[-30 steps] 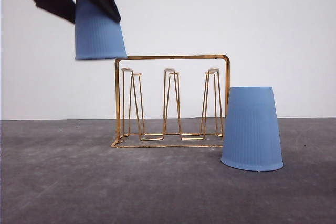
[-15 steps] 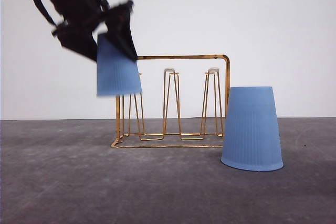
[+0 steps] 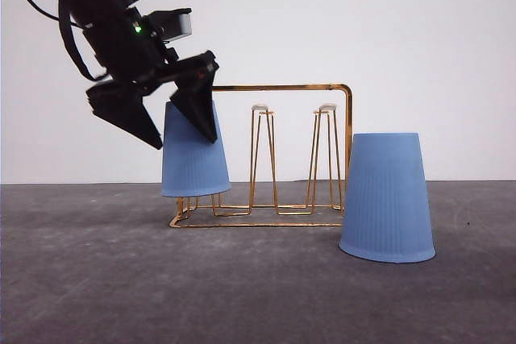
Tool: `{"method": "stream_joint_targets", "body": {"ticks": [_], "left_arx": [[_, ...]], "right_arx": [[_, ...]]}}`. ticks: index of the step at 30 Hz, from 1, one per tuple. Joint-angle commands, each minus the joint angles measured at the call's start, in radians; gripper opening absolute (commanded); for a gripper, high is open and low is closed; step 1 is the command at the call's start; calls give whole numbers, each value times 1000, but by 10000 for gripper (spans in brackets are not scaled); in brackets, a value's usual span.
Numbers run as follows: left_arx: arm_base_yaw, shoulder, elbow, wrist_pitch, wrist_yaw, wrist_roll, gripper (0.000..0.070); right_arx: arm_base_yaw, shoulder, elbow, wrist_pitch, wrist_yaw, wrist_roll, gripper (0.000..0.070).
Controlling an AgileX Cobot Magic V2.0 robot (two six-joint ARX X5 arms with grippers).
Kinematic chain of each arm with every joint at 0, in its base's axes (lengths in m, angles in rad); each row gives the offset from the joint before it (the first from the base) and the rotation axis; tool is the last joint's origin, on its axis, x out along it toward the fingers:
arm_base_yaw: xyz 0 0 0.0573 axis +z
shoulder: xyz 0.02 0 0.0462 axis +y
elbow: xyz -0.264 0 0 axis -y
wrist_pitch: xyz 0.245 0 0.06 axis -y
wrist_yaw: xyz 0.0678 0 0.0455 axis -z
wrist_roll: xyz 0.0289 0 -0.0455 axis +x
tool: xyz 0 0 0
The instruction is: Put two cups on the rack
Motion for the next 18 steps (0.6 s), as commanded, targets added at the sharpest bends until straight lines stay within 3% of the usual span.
{"method": "stream_joint_targets", "body": {"ticks": [1, 5, 10, 13, 18], "left_arx": [[-7, -25, 78, -109, 11, -3, 549], [-1, -73, 142, -283, 84, -23, 398], [18, -148, 112, -413, 104, -55, 376], [36, -225, 25, -405, 130, -58, 376], [63, -397, -195, -281, 131, -141, 377]], "right_arx": [[3, 2, 13, 9, -2, -3, 463], [3, 6, 13, 9, -30, -3, 463], [7, 43, 13, 11, -79, -3, 464], [24, 80, 13, 22, -84, -3, 464], [66, 178, 13, 100, -84, -3, 472]]}}
